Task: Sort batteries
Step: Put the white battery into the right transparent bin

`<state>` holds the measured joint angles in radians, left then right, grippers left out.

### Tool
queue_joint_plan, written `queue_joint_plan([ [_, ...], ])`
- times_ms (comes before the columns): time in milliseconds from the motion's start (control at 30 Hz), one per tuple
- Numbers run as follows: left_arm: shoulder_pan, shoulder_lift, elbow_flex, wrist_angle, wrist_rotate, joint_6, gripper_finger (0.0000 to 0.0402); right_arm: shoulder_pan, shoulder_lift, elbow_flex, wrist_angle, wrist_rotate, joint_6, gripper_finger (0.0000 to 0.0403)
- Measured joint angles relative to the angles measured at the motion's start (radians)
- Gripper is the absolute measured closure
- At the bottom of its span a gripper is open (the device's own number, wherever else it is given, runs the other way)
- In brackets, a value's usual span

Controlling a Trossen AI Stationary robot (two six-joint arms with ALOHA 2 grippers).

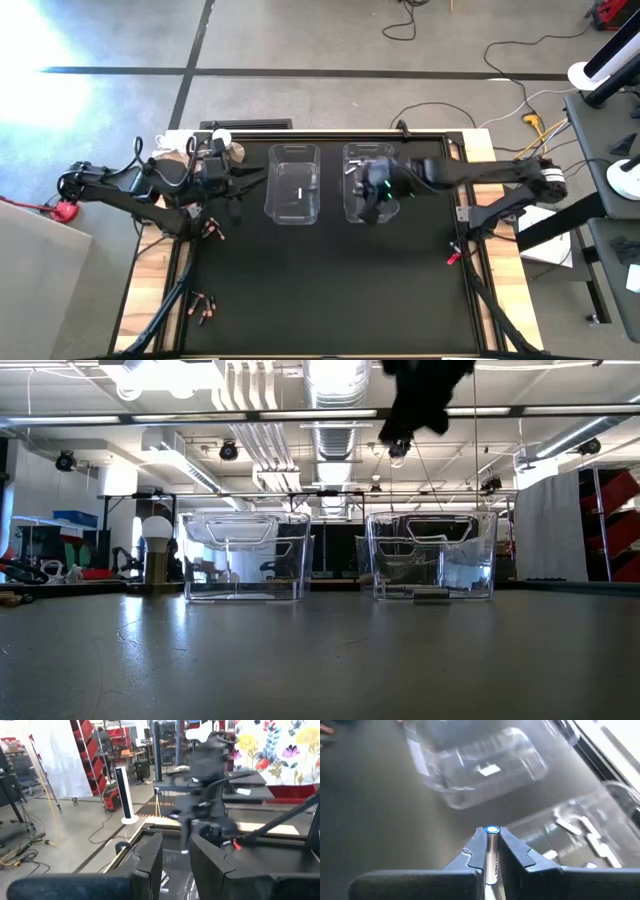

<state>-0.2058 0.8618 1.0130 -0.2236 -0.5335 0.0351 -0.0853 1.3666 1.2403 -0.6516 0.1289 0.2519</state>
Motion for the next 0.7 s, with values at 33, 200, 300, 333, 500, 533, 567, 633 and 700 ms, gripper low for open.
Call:
queue_joint_plan([
  [33,0.000,-0.004,0.000,-0.018,0.001,-0.008,0.0325,-0.046,0.022,-0.003,0.000,-0.021,-0.022,0.0381],
  [200,-0.001,-0.044,0.006,-0.160,0.001,-0.145,0.0325,-0.233,0.133,-0.004,-0.083,-0.029,-0.041,0.0381],
  [300,-0.001,-0.072,0.006,-0.245,-0.003,-0.229,0.0325,-0.307,0.199,-0.004,-0.108,-0.039,-0.044,0.0381],
  [333,-0.001,-0.079,0.006,-0.268,-0.003,-0.251,0.0325,-0.325,0.219,-0.004,-0.104,-0.056,-0.038,0.0381],
  [500,-0.001,-0.093,0.006,-0.318,-0.005,-0.309,0.0325,-0.363,0.324,0.001,-0.099,-0.085,0.103,0.0381],
  [533,-0.001,-0.093,0.006,-0.316,-0.005,-0.310,0.0325,-0.362,0.344,0.003,-0.100,-0.085,0.132,0.0381],
  [567,-0.001,-0.093,0.006,-0.315,-0.005,-0.310,0.0325,-0.361,0.359,0.005,-0.099,-0.085,0.158,0.0381],
  [633,-0.001,-0.089,0.006,-0.309,-0.006,-0.310,0.0325,-0.356,0.387,0.006,-0.099,-0.086,0.209,0.0381],
  [700,-0.001,-0.085,0.006,-0.309,-0.006,-0.307,0.0325,-0.351,0.409,0.006,-0.099,-0.086,0.233,0.0381],
])
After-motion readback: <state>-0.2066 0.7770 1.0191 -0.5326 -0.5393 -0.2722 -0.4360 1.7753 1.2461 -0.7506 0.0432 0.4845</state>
